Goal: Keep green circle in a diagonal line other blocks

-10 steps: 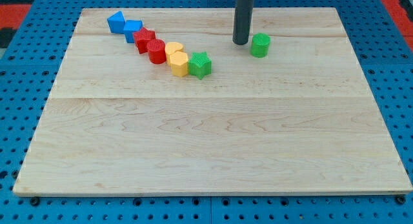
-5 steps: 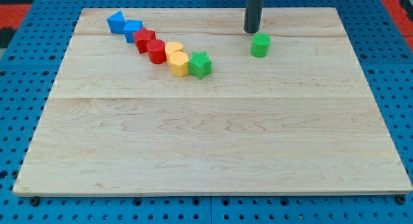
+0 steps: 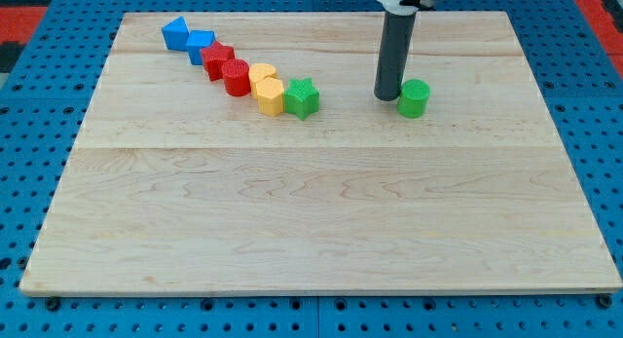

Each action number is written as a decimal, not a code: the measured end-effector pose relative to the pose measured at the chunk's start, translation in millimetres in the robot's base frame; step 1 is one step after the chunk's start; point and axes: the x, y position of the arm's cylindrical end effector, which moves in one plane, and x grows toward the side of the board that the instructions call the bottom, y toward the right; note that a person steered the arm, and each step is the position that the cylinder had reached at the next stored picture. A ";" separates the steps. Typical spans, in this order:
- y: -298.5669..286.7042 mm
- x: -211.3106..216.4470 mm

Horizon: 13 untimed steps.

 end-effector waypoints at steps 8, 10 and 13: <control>40.9 60.6; 128.7 40.3; 130.3 88.3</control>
